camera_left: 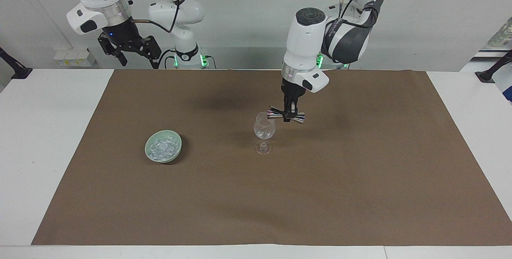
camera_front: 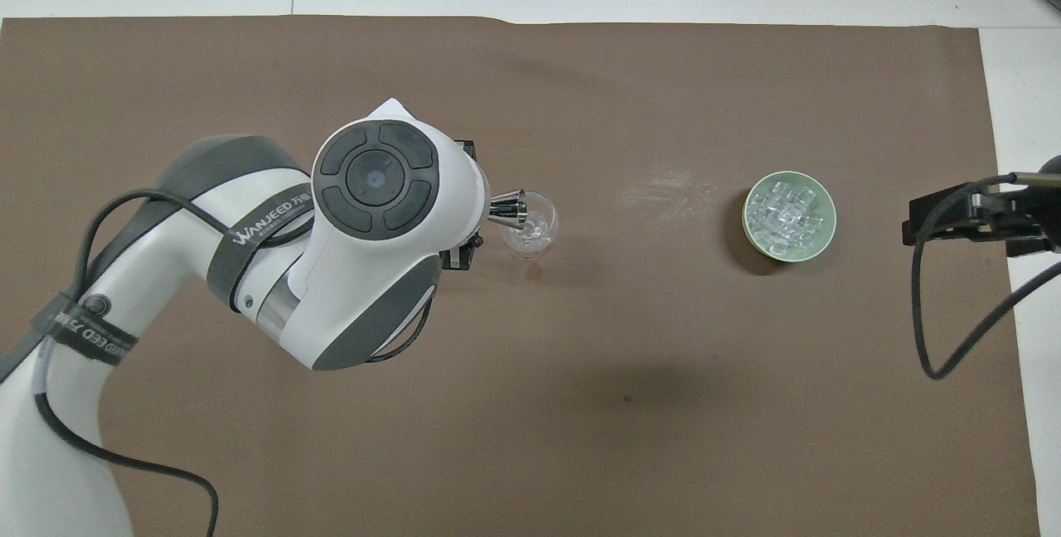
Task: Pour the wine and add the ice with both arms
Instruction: 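Tilt the bottle with the left gripper to pour into the cup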
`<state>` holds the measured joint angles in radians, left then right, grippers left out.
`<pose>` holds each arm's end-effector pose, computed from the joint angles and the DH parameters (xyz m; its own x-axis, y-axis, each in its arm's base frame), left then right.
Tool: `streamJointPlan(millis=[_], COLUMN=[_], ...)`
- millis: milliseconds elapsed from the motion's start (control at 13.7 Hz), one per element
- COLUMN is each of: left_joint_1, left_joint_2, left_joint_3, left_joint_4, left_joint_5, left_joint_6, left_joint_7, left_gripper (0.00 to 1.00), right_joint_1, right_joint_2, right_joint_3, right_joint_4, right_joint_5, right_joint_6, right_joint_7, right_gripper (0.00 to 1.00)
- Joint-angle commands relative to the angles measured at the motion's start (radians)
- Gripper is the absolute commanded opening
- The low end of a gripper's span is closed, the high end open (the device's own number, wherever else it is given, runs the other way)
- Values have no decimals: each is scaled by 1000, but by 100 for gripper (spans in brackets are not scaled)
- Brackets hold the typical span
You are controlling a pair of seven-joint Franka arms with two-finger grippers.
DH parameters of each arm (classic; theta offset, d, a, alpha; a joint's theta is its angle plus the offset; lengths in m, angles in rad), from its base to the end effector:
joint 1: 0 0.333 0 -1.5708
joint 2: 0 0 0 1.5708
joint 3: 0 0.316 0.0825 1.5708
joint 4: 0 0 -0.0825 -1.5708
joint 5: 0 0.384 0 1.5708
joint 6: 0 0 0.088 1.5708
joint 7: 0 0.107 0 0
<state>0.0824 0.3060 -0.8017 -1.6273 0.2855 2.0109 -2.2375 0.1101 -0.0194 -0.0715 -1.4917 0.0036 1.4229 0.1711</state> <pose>0.5309 -0.3716 0.5035 0.1147 0.9915 -0.0617 0.9799 -0.1027 0.1708 0.5326 0.0206 0.6592 0.9901 -0.1316 -0.0496 -0.1315 -0.9913 0.0035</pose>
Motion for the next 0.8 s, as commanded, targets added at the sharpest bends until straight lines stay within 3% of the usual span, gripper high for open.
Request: streamJointPlan(millis=[0, 728], left_joint_1=[-19, -33], left_joint_2=[25, 59], left_joint_3=[1, -22], left_joint_4=[40, 87], left_joint_5=[37, 89], left_joint_6=[-35, -93], left_joint_7=[-19, -19], left_gripper=[0, 0], right_joint_1=[-10, -10], right_joint_2=[-17, -17], right_joint_3=[4, 4], right_joint_4=[-24, -22], right_joint_5=[-11, -11], right_joint_6=[22, 22], right_joint_7=[-25, -27], right_gripper=[100, 100])
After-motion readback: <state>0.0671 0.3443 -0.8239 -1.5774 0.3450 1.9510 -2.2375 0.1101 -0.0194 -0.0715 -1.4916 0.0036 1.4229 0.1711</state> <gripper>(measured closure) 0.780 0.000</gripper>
